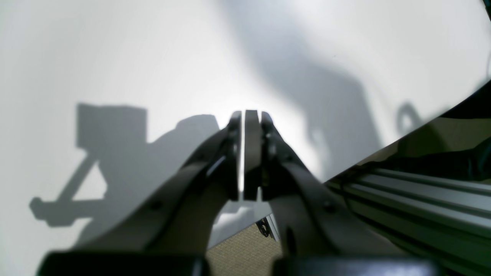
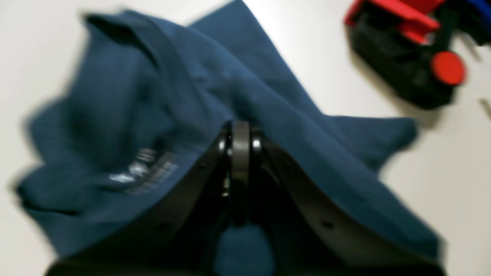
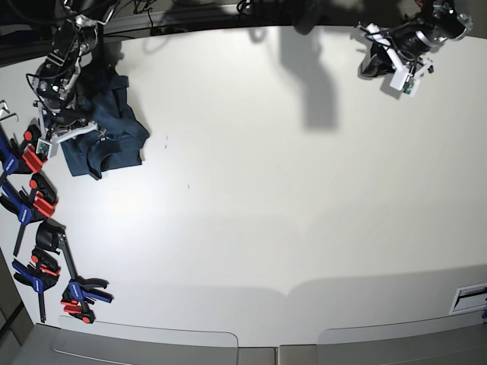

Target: Fold the T-shirt properly

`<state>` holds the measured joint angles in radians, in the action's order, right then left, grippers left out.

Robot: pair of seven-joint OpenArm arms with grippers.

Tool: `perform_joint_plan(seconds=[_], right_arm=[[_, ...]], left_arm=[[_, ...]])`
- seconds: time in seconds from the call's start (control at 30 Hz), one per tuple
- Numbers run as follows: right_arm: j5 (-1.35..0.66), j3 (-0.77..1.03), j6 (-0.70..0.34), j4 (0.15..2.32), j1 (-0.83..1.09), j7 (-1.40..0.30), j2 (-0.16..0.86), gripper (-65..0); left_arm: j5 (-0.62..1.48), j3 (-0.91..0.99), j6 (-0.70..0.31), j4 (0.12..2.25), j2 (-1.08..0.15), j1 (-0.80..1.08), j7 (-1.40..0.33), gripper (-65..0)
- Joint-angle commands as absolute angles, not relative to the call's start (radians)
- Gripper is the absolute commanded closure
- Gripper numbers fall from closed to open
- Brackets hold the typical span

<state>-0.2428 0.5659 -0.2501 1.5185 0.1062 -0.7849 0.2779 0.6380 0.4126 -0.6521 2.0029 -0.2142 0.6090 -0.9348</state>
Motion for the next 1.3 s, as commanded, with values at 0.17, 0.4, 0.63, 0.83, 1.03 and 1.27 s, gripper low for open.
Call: perform_joint_plan(seconds=[0.17, 0.4, 0.63, 0.83, 1.03, 1.27], right_arm=[[-0.423, 0.571, -0.411, 1.640, 0.041, -0.755, 0.299, 0.0], [-0.659, 0.571, -0.617, 1.880, 0.043, -0.825, 0.296, 0.0], [-0.949, 0.571, -0.698, 2.133, 0.162, -0.963, 0.296, 0.0], [-1.011, 0.571, -0.698, 2.329, 0.327, -1.076, 0.297, 0.0], [-1.114, 0.574, -0.698, 2.356, 0.437, -1.329, 0.299, 0.0], [-1.289, 0.633, -0.698, 2.356, 0.579, -1.396, 0.299, 0.0]], left_arm=[[0.656, 0.417, -0.654, 2.021, -0.223, 0.612, -0.911, 0.0], [0.656, 0.417, -0.654, 2.021, -0.222, 0.612, -0.911, 0.0], [0.655, 0.417, -0.654, 2.021, -0.222, 0.614, -0.912, 0.0], [0.655, 0.417, -0.654, 2.021, -0.222, 0.616, -0.912, 0.0], [0.655, 0.418, -0.654, 2.021, -0.223, 0.661, -0.927, 0.0], [0.655, 0.418, -0.654, 2.021, -0.223, 0.805, -0.929, 0.0]])
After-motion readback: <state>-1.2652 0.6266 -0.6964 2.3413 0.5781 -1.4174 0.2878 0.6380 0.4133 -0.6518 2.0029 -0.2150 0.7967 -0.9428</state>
